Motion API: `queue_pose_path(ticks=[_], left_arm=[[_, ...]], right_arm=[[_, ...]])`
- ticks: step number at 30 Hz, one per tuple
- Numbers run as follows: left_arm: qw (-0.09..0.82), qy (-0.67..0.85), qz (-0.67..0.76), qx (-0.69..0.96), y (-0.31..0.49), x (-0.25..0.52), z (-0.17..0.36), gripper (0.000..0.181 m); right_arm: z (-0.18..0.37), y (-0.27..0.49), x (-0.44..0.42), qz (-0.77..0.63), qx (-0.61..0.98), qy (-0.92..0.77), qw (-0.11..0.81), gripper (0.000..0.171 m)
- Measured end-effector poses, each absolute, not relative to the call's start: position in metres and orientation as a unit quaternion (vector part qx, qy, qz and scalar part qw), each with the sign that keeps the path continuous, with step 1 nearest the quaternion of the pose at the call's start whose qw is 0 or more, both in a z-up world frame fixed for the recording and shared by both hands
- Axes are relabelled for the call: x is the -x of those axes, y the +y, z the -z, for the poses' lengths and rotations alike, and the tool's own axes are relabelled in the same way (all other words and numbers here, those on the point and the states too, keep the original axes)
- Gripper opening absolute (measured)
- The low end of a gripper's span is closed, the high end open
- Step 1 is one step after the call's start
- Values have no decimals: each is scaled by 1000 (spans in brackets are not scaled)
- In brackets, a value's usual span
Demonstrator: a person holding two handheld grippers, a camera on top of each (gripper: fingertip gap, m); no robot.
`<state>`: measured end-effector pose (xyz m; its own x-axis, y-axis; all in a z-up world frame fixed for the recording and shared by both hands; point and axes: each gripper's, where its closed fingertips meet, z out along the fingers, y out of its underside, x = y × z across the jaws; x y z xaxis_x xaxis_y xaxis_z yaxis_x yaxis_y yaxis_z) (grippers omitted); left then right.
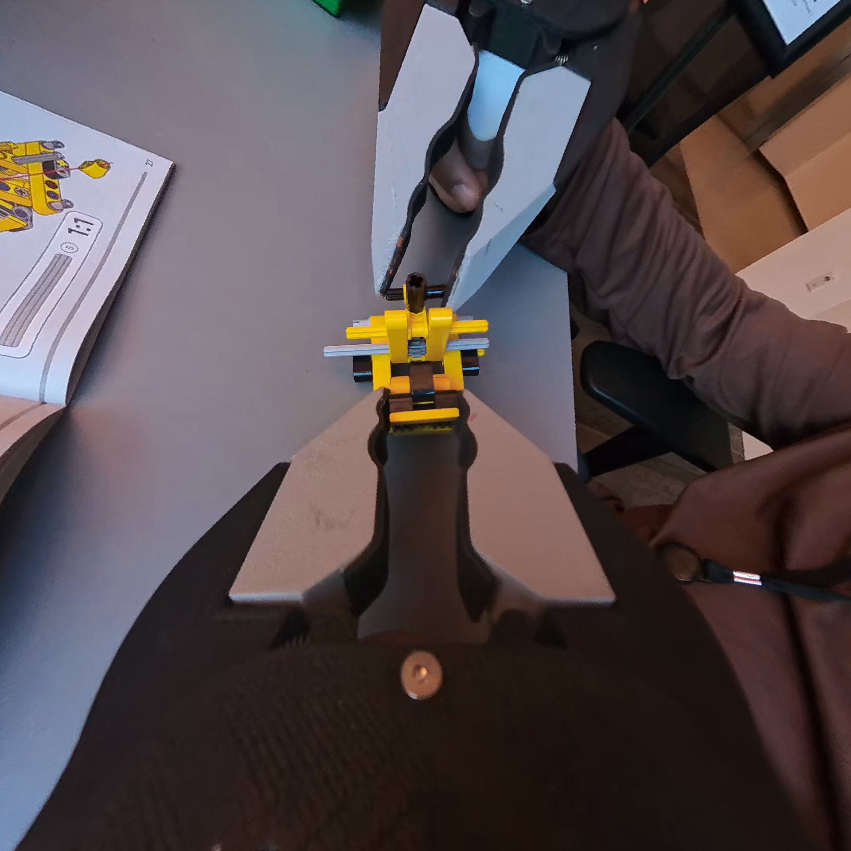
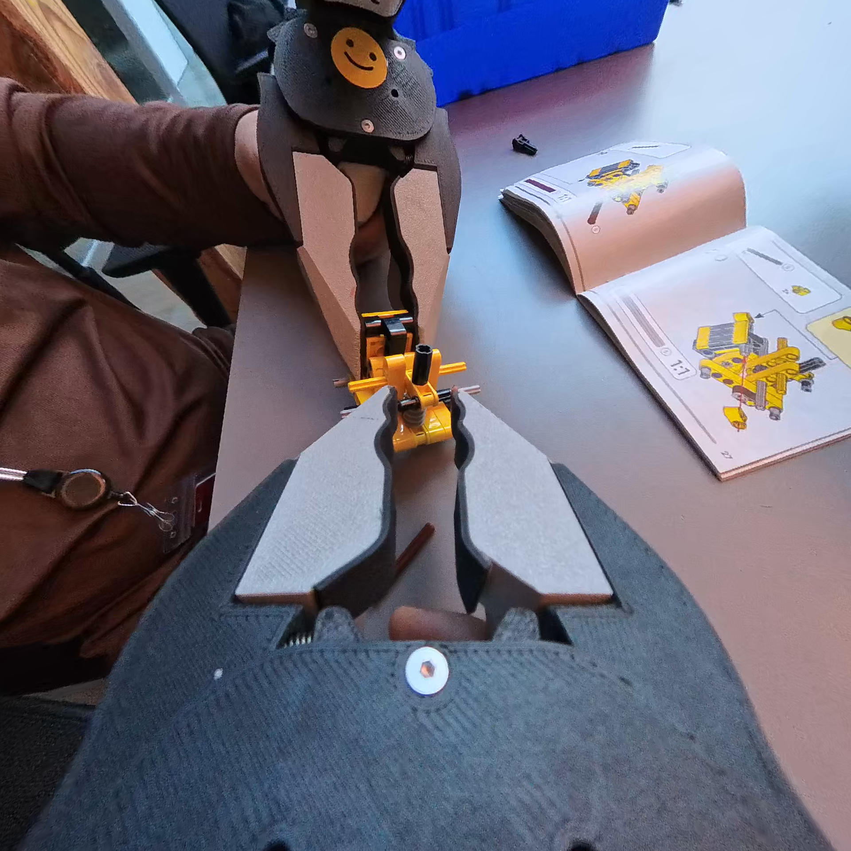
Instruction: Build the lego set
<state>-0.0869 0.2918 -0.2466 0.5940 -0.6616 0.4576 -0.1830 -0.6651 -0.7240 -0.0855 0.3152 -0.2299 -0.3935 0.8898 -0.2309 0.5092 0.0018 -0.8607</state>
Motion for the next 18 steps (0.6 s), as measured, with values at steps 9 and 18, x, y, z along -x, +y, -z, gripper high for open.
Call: queue_pose_path(ticks=[9,18], left_arm=[[320,247,380,832,292,86,246,25],[349,305,321,826,285,86,246,25]], right_arm=[[230,316,86,-499,523,-668,176,20],[230,306,80,-461,467,-718,231,21]])
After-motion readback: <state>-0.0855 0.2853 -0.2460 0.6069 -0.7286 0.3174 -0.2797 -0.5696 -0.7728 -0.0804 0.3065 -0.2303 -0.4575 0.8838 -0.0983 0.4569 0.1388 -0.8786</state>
